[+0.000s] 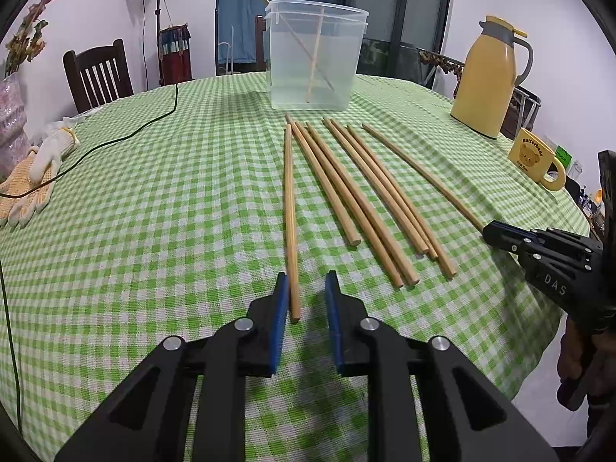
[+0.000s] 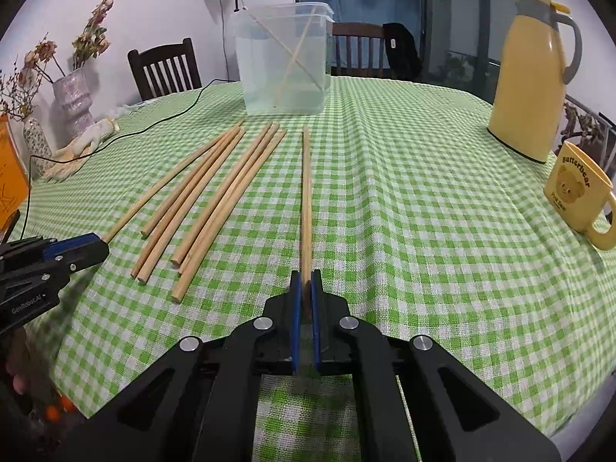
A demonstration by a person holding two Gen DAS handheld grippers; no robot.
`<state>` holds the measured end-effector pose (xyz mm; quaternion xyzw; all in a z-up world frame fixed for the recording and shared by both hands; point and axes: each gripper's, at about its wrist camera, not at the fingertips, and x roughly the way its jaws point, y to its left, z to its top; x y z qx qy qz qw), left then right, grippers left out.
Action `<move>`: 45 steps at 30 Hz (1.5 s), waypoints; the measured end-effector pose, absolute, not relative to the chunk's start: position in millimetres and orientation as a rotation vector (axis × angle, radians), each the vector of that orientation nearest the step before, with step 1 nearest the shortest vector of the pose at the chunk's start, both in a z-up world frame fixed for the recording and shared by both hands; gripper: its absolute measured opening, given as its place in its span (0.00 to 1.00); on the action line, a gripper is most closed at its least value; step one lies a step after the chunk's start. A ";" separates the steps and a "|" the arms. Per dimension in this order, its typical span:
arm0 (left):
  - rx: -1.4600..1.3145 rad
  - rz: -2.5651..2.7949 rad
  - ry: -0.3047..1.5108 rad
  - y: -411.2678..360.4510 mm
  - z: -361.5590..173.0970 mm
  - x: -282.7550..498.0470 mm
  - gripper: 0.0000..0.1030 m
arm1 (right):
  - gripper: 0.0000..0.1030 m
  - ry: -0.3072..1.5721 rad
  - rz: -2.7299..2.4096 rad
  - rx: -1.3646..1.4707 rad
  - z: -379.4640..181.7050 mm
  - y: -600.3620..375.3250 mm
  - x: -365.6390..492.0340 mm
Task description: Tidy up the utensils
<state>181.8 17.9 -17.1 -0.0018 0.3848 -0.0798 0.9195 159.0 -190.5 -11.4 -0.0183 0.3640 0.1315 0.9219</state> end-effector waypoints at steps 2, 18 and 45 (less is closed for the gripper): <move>-0.013 -0.163 0.795 18.7 -17.8 181.3 0.15 | 0.05 0.751 0.279 -0.031 -11.2 -191.1 159.7; -0.074 -0.145 0.774 33.2 1.8 158.7 0.02 | 0.05 0.696 0.282 -0.033 11.0 -194.4 135.4; 0.013 -0.153 0.515 53.8 131.7 118.7 0.01 | 0.05 0.445 0.352 -0.059 106.7 -215.1 94.2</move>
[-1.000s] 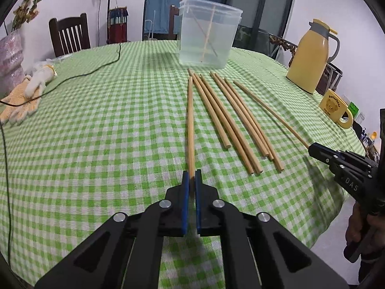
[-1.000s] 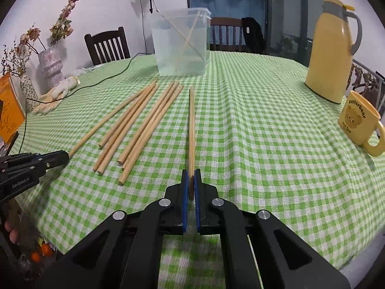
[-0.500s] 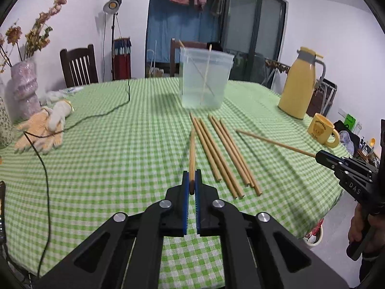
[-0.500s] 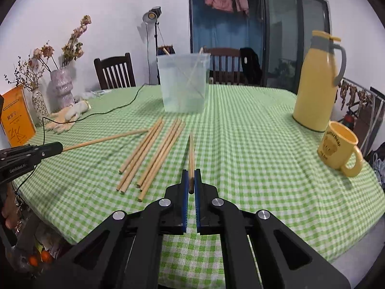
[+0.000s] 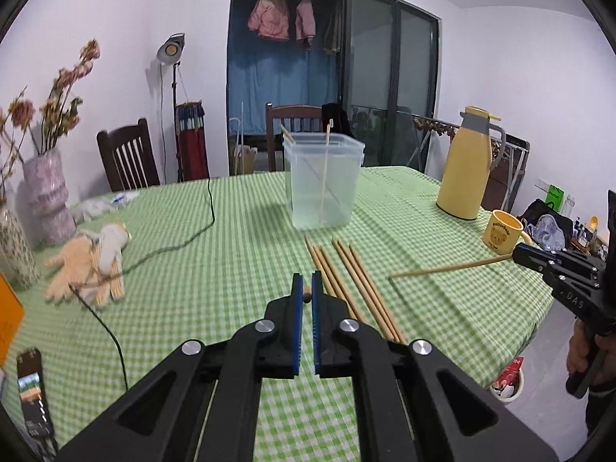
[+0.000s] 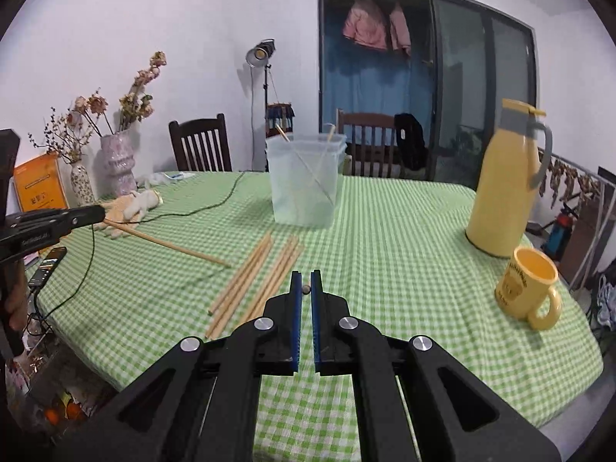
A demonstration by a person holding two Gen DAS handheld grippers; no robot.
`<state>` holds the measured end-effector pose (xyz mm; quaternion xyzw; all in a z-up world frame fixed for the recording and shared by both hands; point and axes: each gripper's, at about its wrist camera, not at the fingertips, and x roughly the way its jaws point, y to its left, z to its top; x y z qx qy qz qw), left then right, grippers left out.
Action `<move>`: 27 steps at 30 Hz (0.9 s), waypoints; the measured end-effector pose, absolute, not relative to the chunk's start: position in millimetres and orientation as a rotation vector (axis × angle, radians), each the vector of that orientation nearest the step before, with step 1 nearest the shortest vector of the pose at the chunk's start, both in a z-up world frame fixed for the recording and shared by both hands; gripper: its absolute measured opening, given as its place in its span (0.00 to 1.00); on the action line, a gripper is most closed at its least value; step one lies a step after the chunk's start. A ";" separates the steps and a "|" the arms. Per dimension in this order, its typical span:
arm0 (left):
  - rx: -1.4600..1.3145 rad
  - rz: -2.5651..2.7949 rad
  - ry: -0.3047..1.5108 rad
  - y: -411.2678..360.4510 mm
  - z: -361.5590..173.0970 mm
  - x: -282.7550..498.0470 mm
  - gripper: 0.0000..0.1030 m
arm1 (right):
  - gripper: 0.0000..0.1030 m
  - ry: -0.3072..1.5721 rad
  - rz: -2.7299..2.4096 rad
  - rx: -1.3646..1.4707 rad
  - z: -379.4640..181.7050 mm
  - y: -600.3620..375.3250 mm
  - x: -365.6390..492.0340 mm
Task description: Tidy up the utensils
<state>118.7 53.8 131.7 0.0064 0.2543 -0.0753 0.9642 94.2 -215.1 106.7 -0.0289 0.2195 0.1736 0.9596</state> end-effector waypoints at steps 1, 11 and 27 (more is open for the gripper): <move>0.016 -0.161 0.518 55.9 137.3 122.5 0.01 | 0.05 0.437 0.357 -0.063 110.7 -215.3 94.8; 0.042 -0.221 0.546 70.7 183.0 167.0 0.01 | 0.05 0.446 0.417 -0.072 148.7 -226.3 122.8; 0.007 -0.269 0.582 76.4 200.9 272.1 0.01 | 0.05 0.617 0.519 -0.045 179.0 -212.2 220.3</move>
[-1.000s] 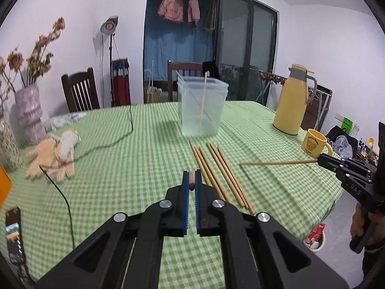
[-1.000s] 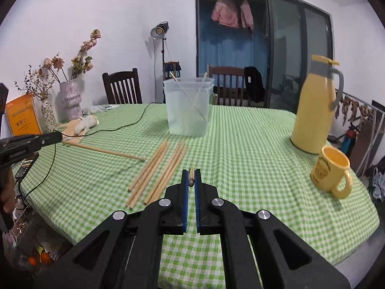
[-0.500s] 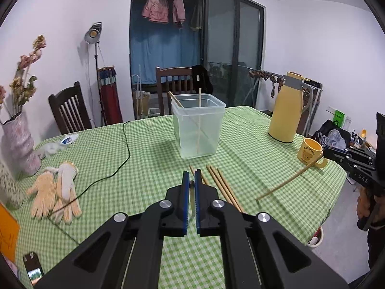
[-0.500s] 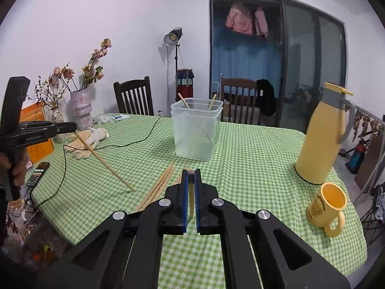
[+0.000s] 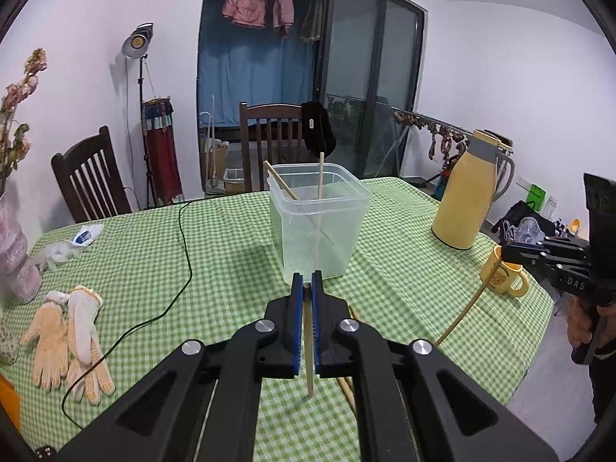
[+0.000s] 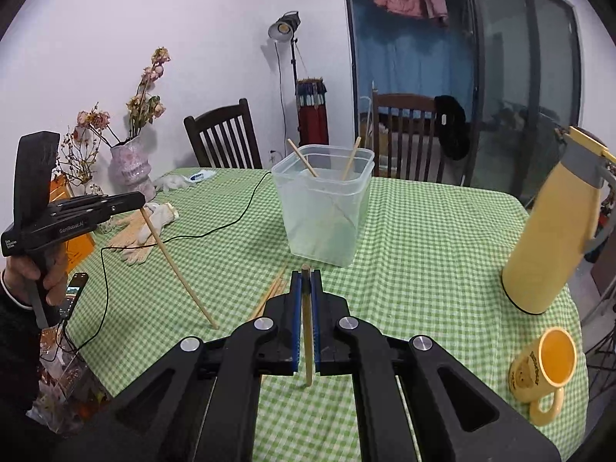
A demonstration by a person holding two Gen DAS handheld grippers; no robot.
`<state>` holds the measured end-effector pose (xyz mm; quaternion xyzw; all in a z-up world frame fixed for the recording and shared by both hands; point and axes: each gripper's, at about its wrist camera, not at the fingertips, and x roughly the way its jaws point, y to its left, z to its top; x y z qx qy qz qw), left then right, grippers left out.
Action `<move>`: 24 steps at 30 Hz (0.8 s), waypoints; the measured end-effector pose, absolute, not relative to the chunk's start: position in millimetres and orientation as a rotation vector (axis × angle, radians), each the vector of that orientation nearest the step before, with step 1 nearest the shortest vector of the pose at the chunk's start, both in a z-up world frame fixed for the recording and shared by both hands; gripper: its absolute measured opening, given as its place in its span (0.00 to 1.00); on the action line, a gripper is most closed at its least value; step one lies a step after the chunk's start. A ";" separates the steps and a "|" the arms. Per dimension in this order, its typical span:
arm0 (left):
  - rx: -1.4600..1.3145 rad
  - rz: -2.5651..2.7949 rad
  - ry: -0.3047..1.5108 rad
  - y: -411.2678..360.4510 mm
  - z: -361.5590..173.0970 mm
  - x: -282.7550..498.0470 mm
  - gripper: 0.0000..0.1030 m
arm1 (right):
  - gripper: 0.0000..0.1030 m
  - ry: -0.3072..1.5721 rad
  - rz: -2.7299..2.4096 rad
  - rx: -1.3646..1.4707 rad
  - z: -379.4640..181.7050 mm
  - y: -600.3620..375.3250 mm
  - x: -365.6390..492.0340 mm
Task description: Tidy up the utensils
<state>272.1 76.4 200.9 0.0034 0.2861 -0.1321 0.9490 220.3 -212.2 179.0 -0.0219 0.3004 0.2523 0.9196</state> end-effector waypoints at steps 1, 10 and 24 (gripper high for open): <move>0.009 -0.268 0.584 77.8 200.8 274.8 0.01 | 0.05 0.623 0.527 -0.042 179.4 -212.5 222.3; -0.045 -0.289 0.576 90.4 206.4 283.3 0.01 | 0.05 0.652 0.542 -0.028 184.3 -210.6 242.0; -0.110 -0.360 0.385 80.1 312.7 339.0 0.01 | 0.05 0.458 0.503 -0.024 276.6 -220.3 284.7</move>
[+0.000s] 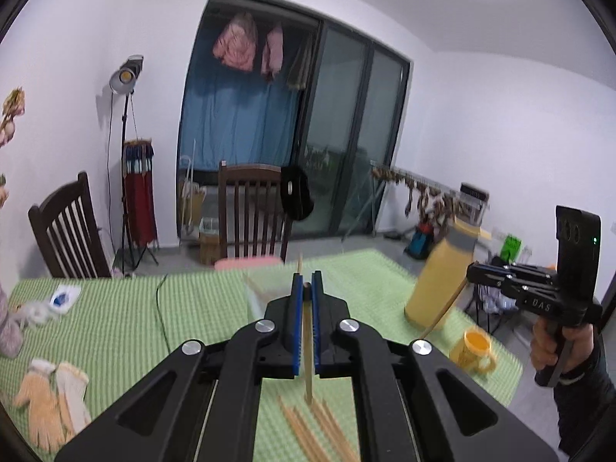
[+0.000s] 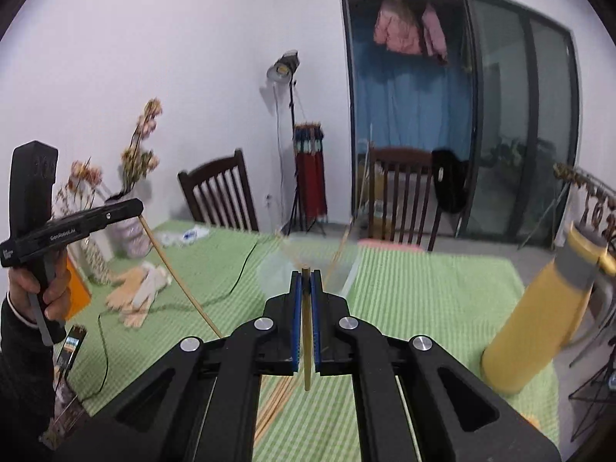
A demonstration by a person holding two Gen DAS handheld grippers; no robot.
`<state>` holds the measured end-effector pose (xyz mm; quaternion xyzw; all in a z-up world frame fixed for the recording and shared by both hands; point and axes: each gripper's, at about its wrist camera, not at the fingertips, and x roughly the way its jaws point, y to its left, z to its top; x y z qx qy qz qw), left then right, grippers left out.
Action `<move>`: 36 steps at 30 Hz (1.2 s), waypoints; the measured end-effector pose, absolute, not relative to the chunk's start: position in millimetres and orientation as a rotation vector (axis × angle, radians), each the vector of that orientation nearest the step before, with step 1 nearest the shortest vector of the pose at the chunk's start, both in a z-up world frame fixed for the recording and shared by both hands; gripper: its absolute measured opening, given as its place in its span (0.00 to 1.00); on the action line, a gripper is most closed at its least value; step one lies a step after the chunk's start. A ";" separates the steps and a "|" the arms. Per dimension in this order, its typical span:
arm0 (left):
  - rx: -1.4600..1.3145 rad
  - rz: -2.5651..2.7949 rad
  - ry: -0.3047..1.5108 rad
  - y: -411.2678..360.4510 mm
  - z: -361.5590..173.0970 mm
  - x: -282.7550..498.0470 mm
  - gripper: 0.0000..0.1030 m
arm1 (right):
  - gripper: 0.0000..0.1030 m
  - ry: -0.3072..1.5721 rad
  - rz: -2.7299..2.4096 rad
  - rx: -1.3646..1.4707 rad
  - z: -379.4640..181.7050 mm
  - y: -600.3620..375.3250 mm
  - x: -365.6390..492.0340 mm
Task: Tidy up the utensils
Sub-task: 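Lower the left tool's chopstick into the container while the right tool lowers its own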
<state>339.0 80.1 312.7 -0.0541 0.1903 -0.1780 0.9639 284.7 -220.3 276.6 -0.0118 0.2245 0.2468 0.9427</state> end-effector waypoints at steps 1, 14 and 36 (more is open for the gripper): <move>-0.126 -0.369 0.376 78.3 317.1 345.6 0.01 | 0.05 0.447 0.500 -0.019 285.4 -220.4 292.4; -0.176 -0.393 0.389 57.8 370.9 475.2 0.01 | 0.05 0.402 0.446 -0.004 346.7 -204.3 404.4; -0.292 -0.398 0.698 59.2 165.4 590.4 0.03 | 0.05 0.796 0.516 0.199 167.2 -149.7 552.3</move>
